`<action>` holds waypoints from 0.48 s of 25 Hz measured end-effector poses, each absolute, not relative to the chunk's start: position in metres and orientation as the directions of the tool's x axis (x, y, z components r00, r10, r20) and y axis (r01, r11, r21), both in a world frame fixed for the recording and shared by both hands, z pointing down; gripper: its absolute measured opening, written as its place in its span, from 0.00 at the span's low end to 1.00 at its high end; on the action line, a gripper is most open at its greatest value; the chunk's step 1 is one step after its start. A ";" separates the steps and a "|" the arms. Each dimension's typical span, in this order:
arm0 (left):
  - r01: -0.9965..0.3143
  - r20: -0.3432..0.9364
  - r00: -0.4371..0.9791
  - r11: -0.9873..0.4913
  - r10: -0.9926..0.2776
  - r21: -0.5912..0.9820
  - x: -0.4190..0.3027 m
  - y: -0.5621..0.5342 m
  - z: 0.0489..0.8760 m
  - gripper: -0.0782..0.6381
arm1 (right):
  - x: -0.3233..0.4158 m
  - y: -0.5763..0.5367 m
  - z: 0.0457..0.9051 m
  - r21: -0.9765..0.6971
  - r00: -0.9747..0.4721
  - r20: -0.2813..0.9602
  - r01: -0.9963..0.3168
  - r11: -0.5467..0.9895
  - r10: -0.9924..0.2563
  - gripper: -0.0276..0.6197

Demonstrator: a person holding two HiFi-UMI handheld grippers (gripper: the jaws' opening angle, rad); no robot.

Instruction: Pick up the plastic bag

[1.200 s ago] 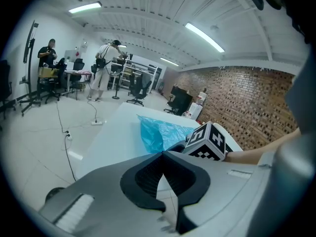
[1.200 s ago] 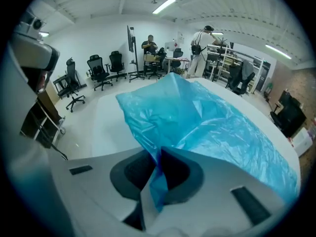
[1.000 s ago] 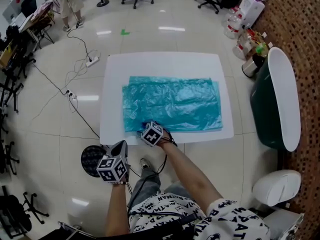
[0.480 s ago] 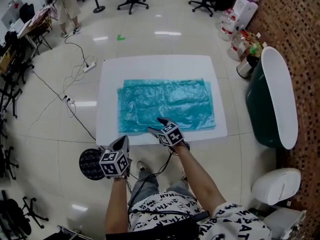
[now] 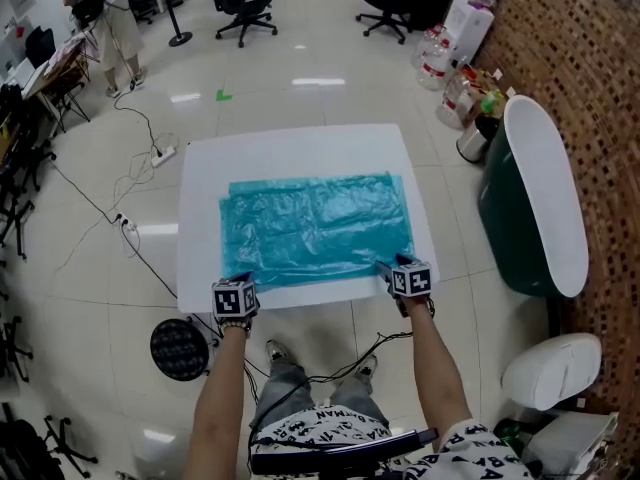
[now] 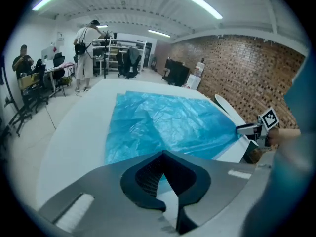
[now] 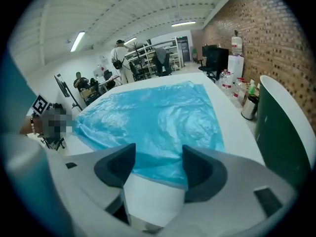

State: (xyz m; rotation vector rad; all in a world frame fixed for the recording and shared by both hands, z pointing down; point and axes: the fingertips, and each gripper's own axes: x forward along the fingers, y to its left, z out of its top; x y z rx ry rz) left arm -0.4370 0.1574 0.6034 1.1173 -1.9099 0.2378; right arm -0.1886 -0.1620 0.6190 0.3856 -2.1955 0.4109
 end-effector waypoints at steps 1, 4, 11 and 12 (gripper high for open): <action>-0.779 0.793 -0.191 0.581 -0.578 0.235 -0.437 0.161 0.611 0.11 | -0.186 -0.165 0.620 -0.158 -0.596 0.792 -0.413 0.897 -0.135 0.52; -0.788 0.837 -0.174 0.583 -0.519 0.198 -0.433 0.168 0.625 0.11 | -0.186 -0.178 0.617 -0.208 -0.623 0.772 -0.431 0.878 -0.124 0.52; -0.759 0.832 -0.193 0.616 -0.519 0.209 -0.432 0.171 0.628 0.11 | -0.187 -0.181 0.608 -0.281 -0.671 0.737 -0.411 0.867 -0.079 0.52; -0.752 0.817 -0.207 0.622 -0.538 0.220 -0.433 0.170 0.619 0.11 | -0.189 -0.178 0.597 -0.267 -0.687 0.722 -0.385 0.883 -0.081 0.52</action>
